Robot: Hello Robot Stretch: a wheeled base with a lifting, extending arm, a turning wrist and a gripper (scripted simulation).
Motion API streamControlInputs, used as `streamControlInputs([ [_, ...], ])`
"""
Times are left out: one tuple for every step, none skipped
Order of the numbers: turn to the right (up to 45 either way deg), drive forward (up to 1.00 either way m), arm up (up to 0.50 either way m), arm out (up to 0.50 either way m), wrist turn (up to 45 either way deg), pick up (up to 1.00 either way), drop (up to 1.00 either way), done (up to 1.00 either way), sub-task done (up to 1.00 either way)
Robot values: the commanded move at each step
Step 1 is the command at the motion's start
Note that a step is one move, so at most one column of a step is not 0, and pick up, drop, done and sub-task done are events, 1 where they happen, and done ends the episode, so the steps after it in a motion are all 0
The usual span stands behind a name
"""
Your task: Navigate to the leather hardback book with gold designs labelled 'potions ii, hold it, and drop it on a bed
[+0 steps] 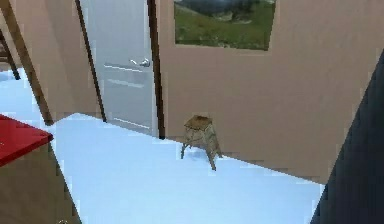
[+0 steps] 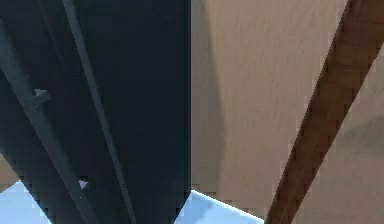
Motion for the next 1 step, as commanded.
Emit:
streamControlInputs([
  [9.0, 0.00, 0.00, 0.00, 0.0, 0.00, 0.00, 0.00, 0.00],
])
